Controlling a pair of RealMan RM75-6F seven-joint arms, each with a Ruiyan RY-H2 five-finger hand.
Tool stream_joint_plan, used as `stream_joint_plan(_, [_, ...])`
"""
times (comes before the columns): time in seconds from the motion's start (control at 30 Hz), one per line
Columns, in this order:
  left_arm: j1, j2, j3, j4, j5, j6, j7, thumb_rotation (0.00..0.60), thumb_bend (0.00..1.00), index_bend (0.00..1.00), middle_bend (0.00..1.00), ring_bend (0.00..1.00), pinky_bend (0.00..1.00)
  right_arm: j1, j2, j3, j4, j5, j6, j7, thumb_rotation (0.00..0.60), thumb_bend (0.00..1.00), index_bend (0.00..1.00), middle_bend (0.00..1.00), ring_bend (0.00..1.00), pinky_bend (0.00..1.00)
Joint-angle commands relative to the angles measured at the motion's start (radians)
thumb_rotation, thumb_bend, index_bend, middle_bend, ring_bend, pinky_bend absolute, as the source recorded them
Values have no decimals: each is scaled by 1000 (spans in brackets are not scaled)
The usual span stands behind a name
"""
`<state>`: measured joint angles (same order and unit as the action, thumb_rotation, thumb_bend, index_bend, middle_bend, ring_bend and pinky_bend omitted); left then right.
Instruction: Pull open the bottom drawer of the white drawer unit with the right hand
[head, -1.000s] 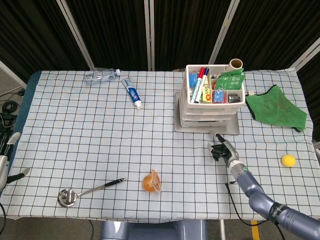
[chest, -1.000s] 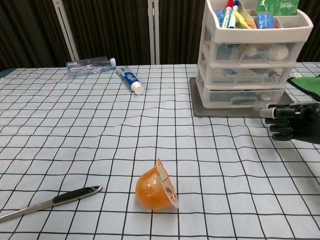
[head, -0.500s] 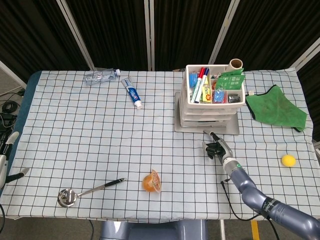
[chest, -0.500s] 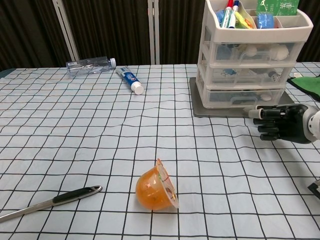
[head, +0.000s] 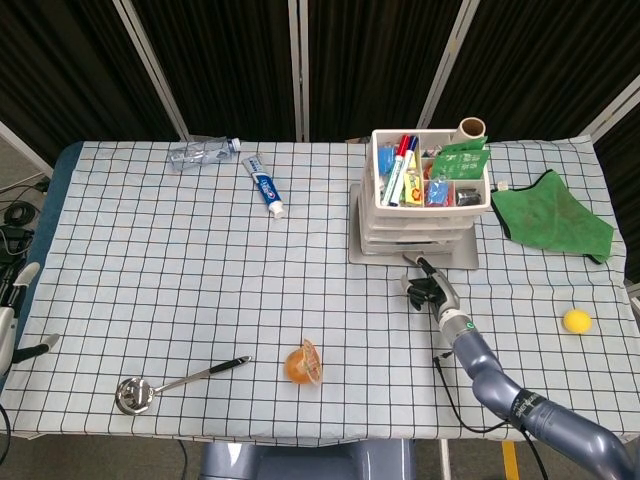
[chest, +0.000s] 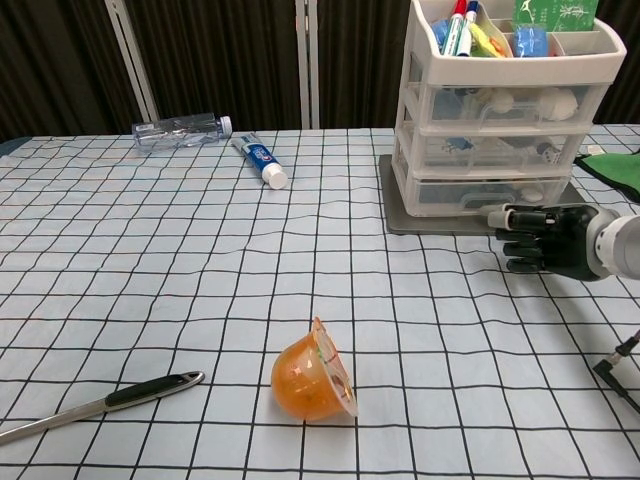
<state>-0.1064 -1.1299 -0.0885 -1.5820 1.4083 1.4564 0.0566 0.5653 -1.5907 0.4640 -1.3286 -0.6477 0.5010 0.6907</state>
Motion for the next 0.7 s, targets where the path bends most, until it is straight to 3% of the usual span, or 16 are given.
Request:
stream_joint_plan(0.03, [-1, 1, 2, 1, 2, -4, -4, 600, 55, 0, 0, 0, 0, 1, -13, 5, 14, -2, 0, 4, 600, 496, 181, 958, 941, 886])
stream_joint_plan(0.7, [-10, 5, 13, 11, 19, -20, -30, 600, 55, 0, 0, 0, 0, -18, -70, 67, 73, -33, -42, 66, 600, 504, 202, 960, 941, 886])
